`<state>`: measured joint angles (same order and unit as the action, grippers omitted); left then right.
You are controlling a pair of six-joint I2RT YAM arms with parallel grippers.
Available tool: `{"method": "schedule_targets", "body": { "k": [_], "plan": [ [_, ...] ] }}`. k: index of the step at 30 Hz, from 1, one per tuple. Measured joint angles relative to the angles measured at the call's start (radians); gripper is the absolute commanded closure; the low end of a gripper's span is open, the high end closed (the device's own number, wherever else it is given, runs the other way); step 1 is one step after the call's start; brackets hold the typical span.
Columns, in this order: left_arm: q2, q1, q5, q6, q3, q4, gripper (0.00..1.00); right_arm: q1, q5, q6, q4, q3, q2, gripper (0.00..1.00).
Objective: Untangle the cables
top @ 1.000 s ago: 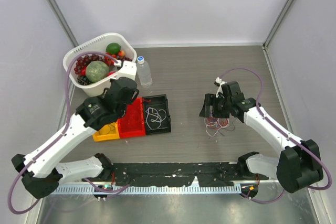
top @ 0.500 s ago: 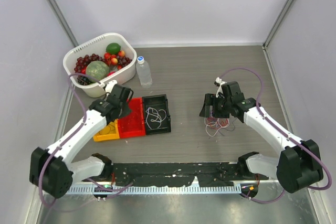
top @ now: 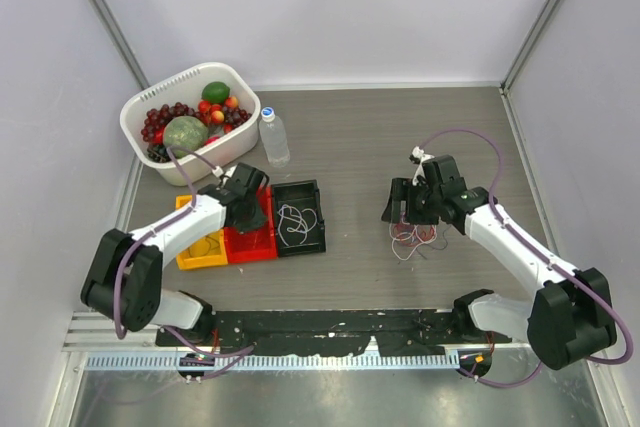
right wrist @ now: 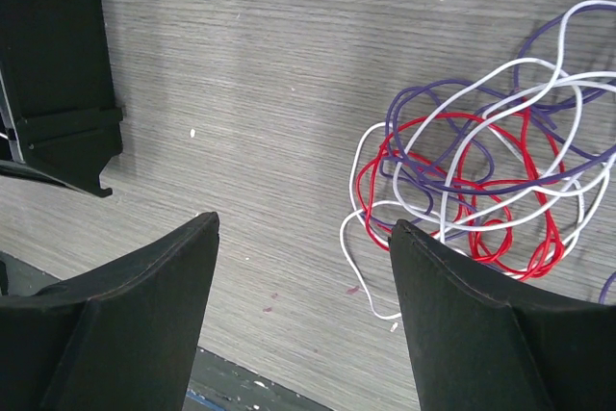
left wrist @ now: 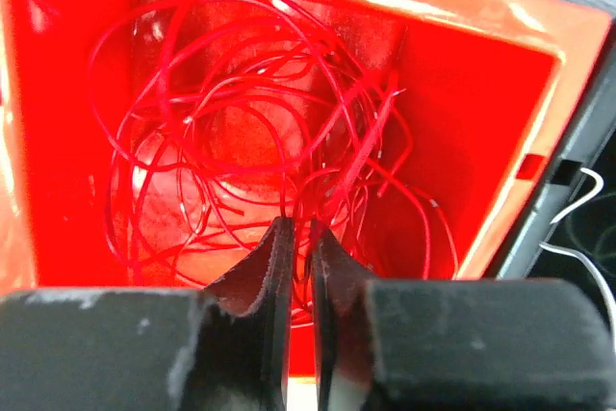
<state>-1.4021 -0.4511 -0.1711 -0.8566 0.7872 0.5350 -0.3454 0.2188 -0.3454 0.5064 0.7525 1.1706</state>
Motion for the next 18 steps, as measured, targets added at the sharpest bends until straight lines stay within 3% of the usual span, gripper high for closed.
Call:
{"method": "schedule_targets", "body": {
  "k": [1, 4, 13, 15, 18],
  "plan": [
    [0.009, 0.000, 0.001, 0.008, 0.001, 0.003, 0.61, 0.000, -0.006, 0.000, 0.000, 0.000, -0.005, 0.23],
    [0.066, 0.000, -0.008, 0.035, 0.020, 0.048, 0.44, 0.000, -0.024, -0.001, 0.000, 0.000, -0.021, 0.23],
    [0.340, 0.000, -0.076, 0.137, 0.218, 0.127, 0.28, 0.000, -0.055, -0.009, 0.004, 0.000, -0.025, 0.23],
    [0.378, 0.000, -0.064, 0.156, 0.237, 0.113, 0.16, 0.000, -0.061, -0.013, 0.005, 0.000, -0.019, 0.24],
    [0.397, 0.000, 0.002, 0.177, 0.239, 0.063, 0.15, 0.000, -0.070, -0.025, 0.017, 0.002, 0.002, 0.24]
  ]
}}
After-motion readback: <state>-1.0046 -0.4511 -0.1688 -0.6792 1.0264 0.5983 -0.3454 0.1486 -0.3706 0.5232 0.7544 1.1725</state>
